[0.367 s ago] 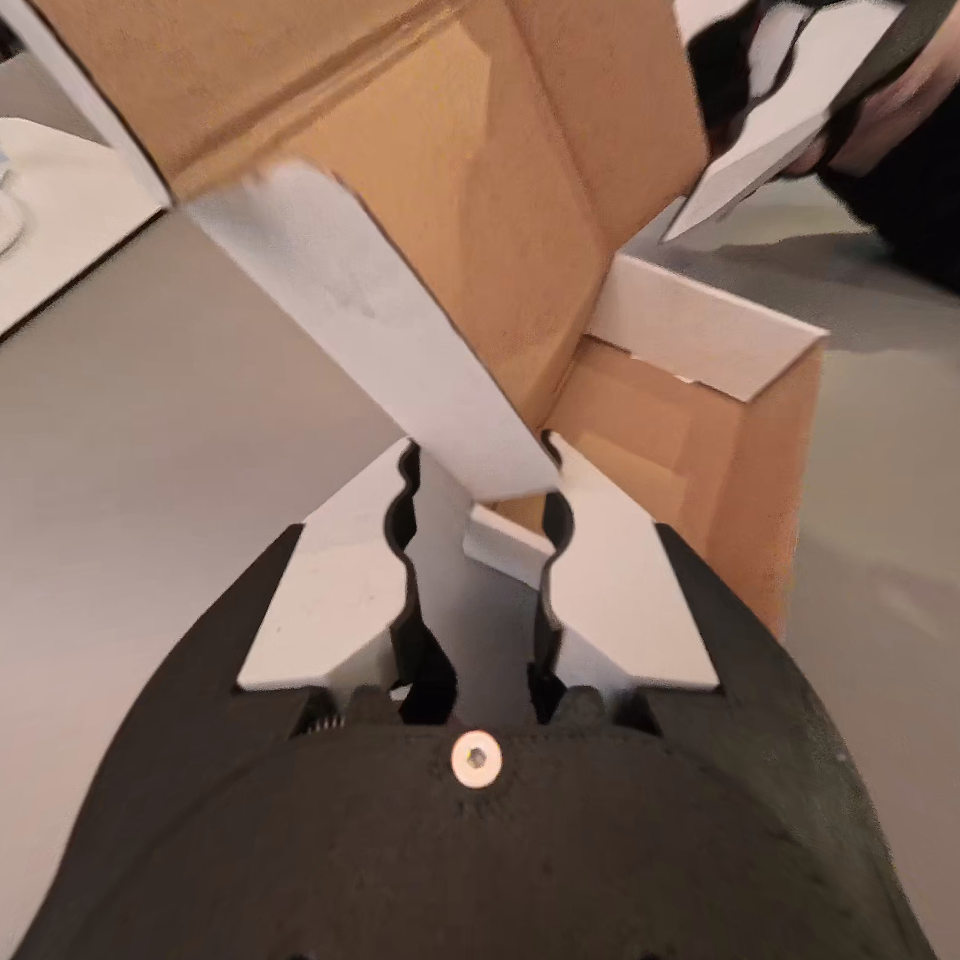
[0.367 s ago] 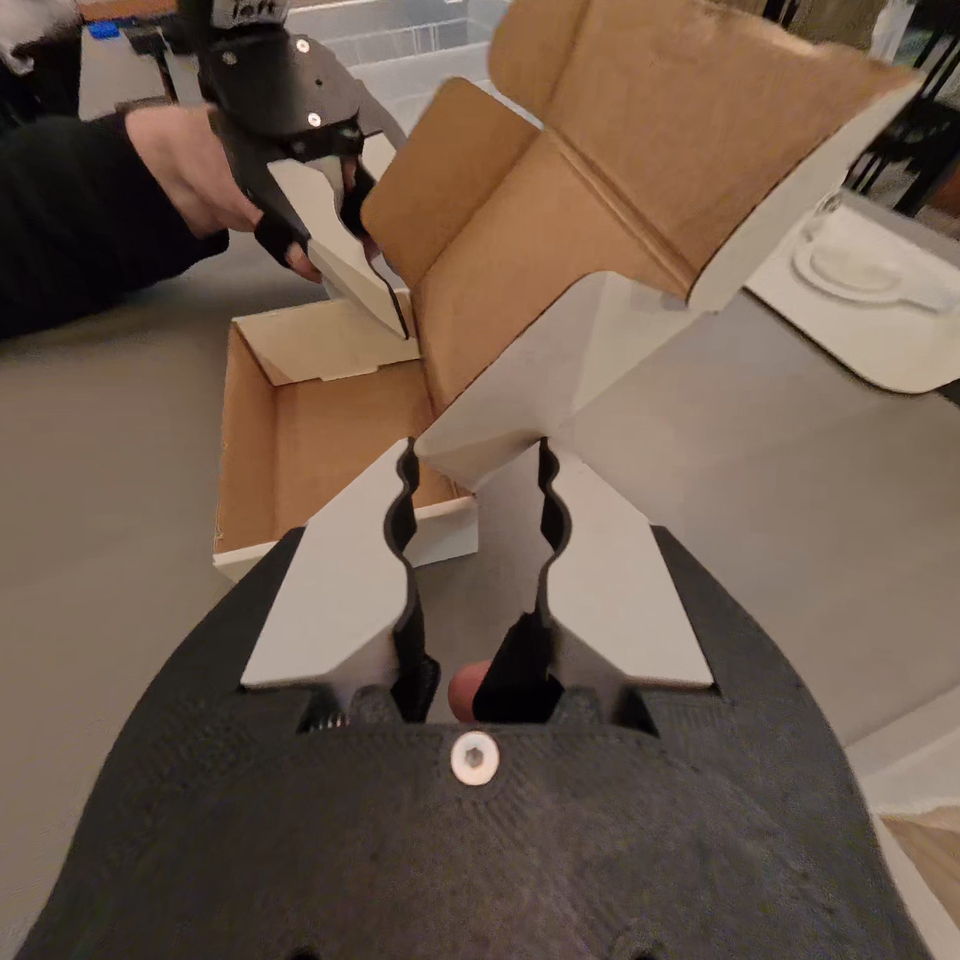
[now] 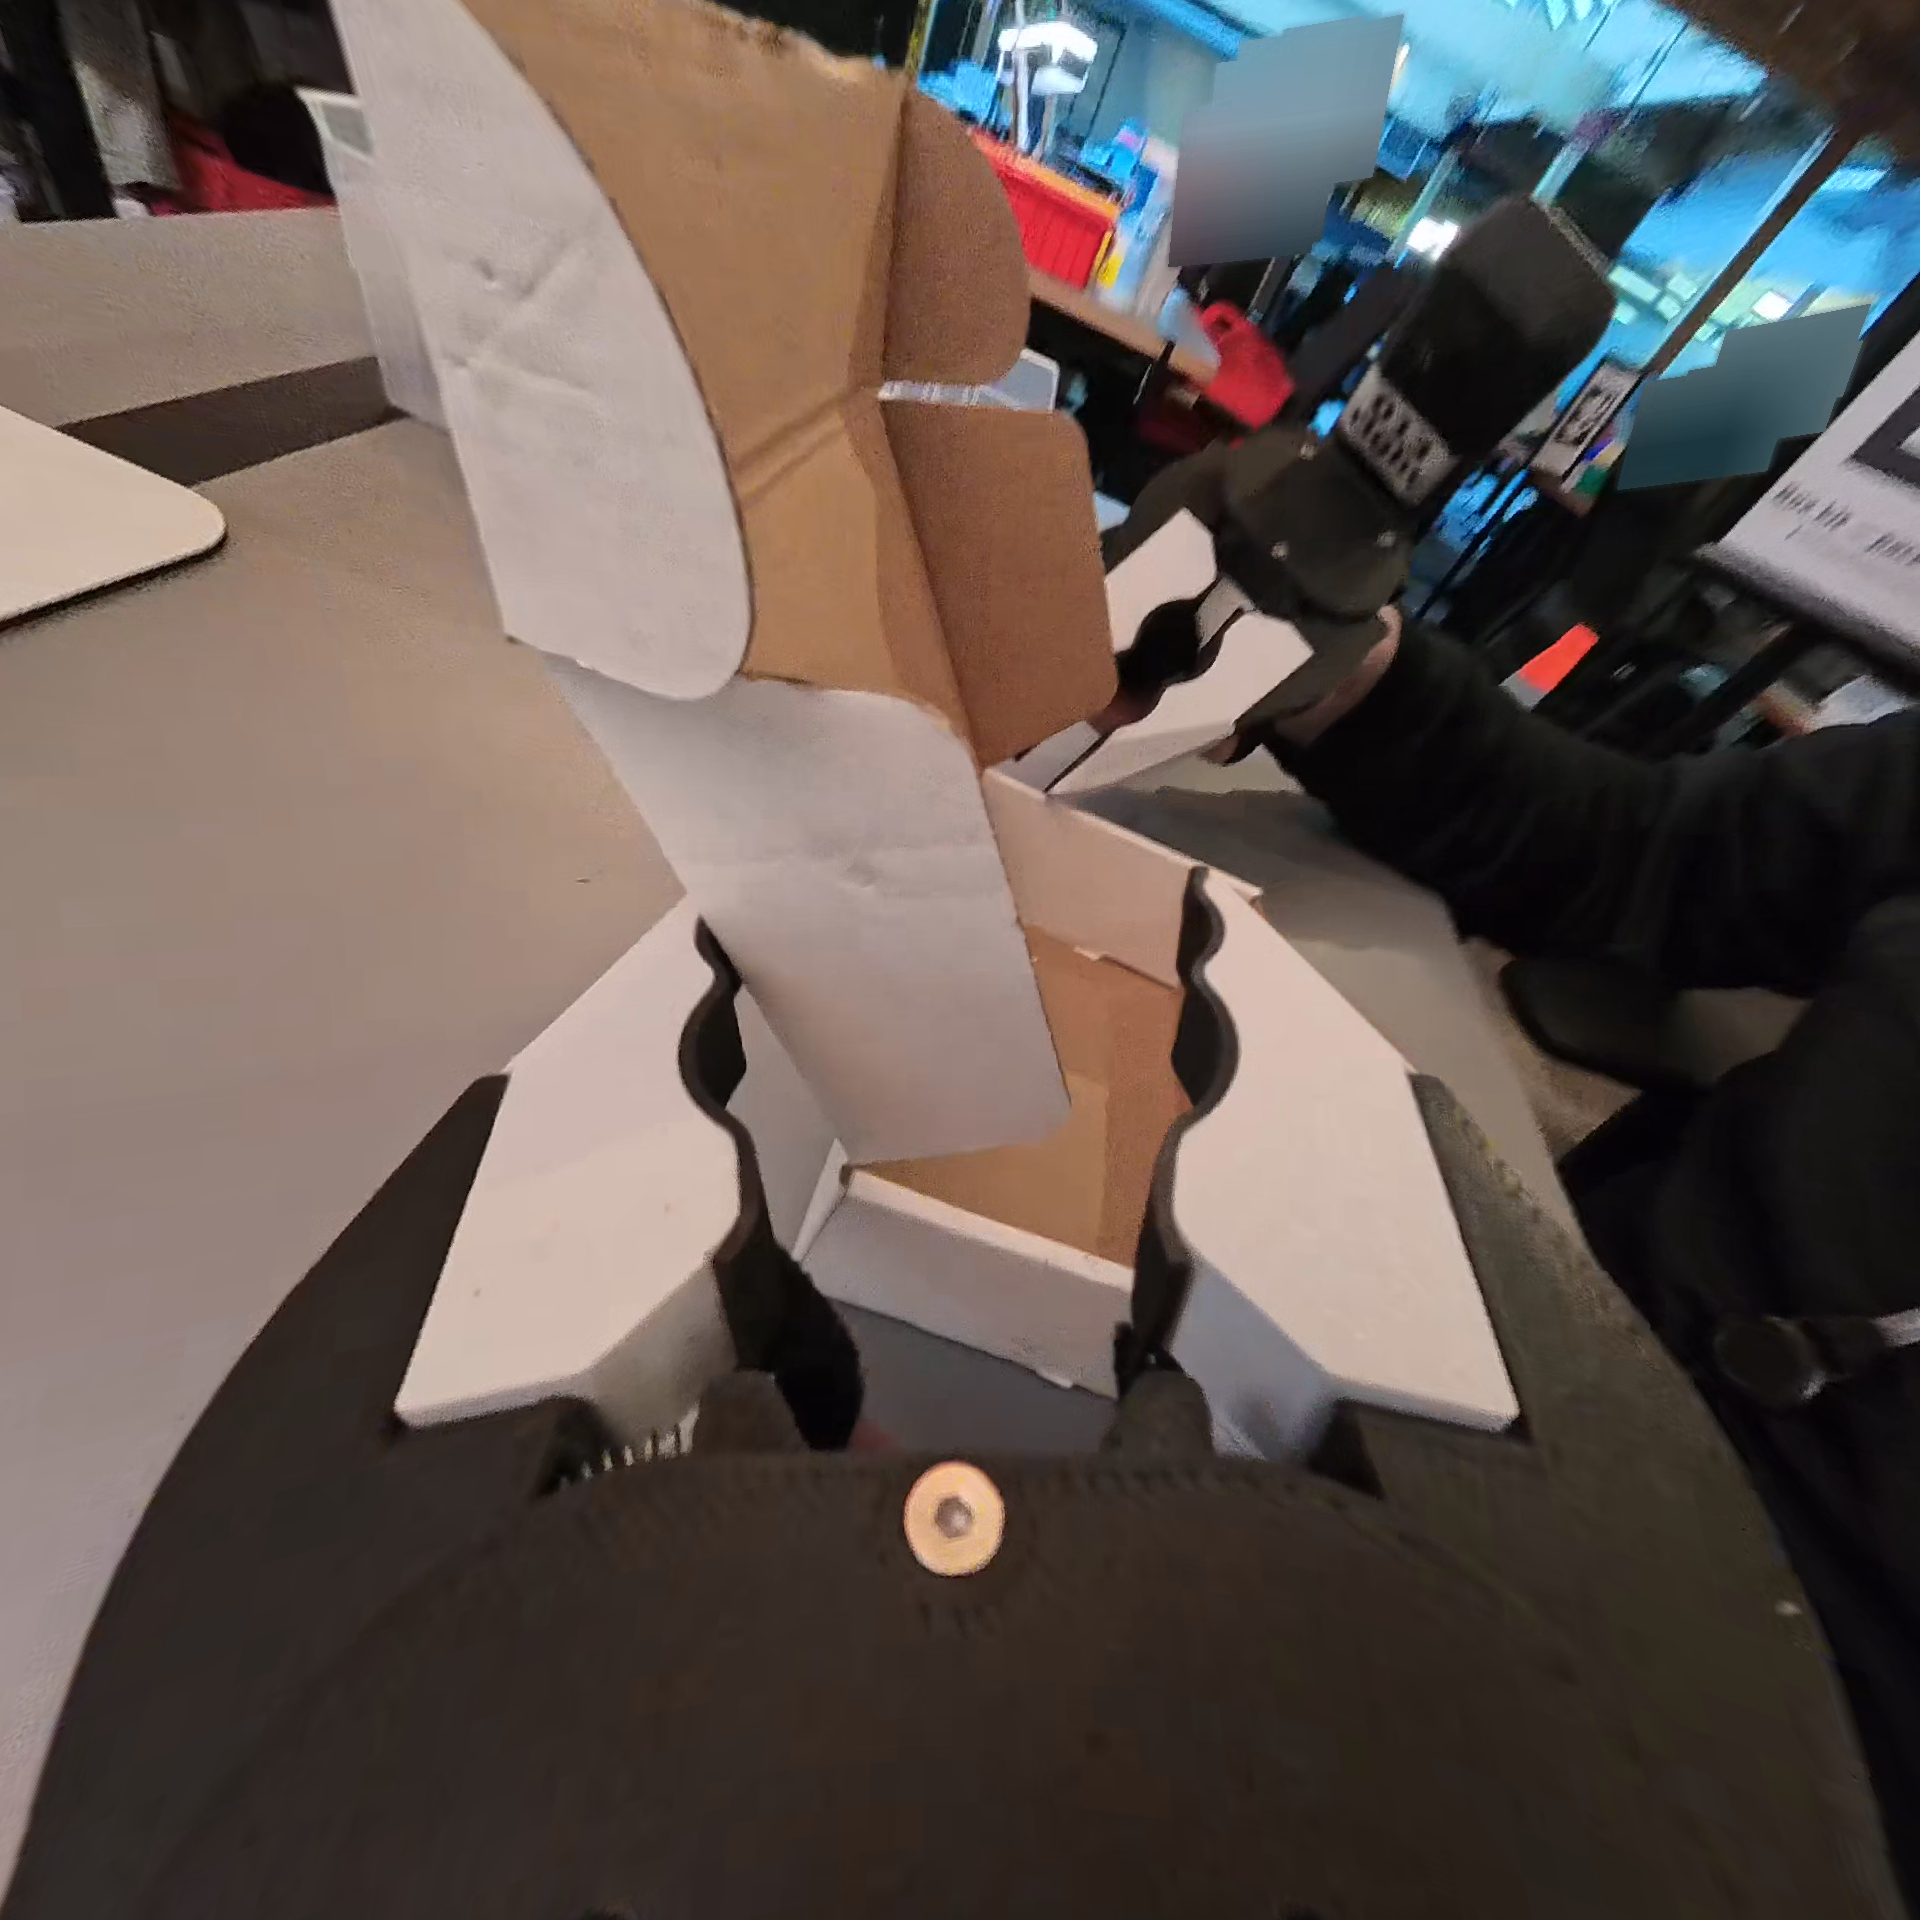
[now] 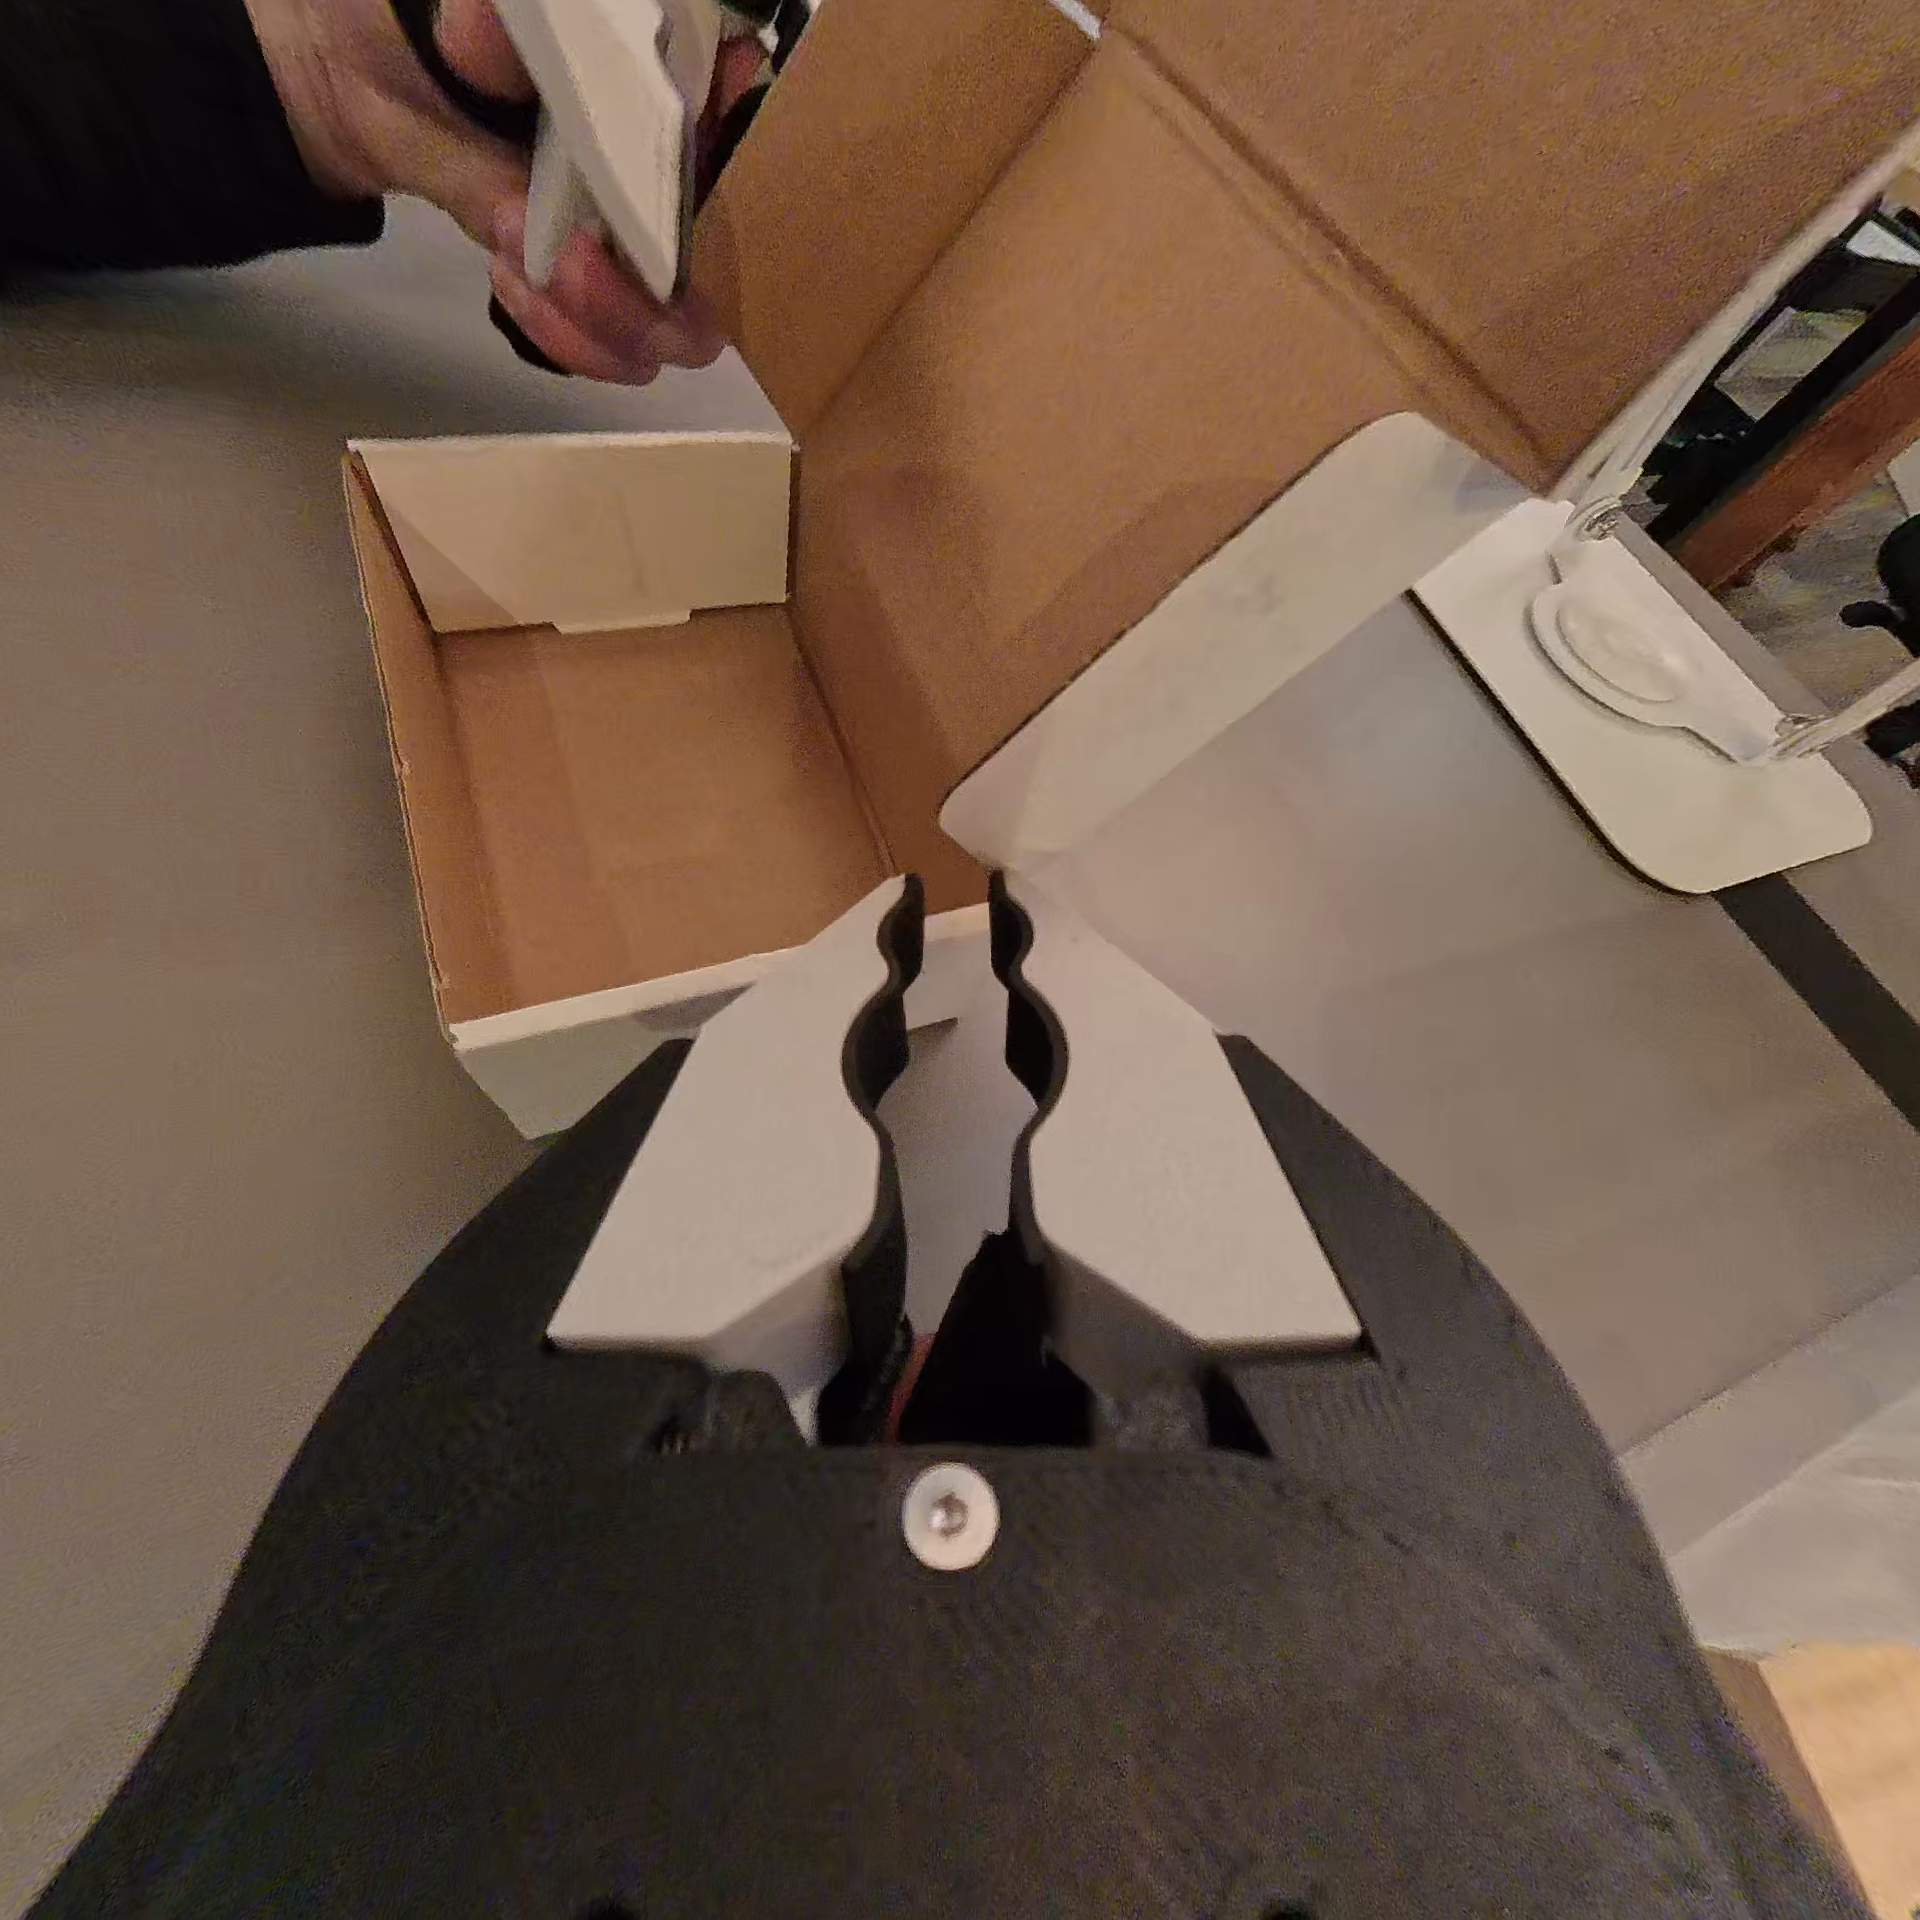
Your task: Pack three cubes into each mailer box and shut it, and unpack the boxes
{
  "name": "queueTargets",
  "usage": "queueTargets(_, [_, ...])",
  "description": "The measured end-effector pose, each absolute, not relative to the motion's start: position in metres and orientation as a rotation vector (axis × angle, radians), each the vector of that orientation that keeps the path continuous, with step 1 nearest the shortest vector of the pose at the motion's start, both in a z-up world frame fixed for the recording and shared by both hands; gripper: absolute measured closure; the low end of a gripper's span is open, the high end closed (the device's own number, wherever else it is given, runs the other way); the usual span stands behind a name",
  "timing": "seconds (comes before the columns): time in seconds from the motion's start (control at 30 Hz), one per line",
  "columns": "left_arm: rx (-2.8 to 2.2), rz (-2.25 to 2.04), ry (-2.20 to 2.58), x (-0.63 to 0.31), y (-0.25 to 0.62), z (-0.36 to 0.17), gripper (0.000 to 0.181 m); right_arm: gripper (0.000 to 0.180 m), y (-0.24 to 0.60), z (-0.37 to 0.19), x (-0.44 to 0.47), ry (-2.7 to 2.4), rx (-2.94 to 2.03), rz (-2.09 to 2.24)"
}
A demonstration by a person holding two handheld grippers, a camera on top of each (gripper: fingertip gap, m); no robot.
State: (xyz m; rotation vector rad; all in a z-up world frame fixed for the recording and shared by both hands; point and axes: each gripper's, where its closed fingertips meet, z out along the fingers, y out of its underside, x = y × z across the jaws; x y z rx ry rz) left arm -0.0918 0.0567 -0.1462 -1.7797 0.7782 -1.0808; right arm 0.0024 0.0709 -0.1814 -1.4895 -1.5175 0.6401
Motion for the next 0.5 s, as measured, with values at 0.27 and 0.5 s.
queueTargets(0.27, [-1.697,-0.929,0.862,-0.092,0.057,-0.149,0.126,0.173,0.063,-0.186,0.001,-1.583,-1.442,0.619])
queueTargets(0.5, [-1.652,-0.772,0.992,-0.086,0.043,-0.152,0.127,0.150,0.035,-0.171,0.033,-1.696,-1.452,0.788])
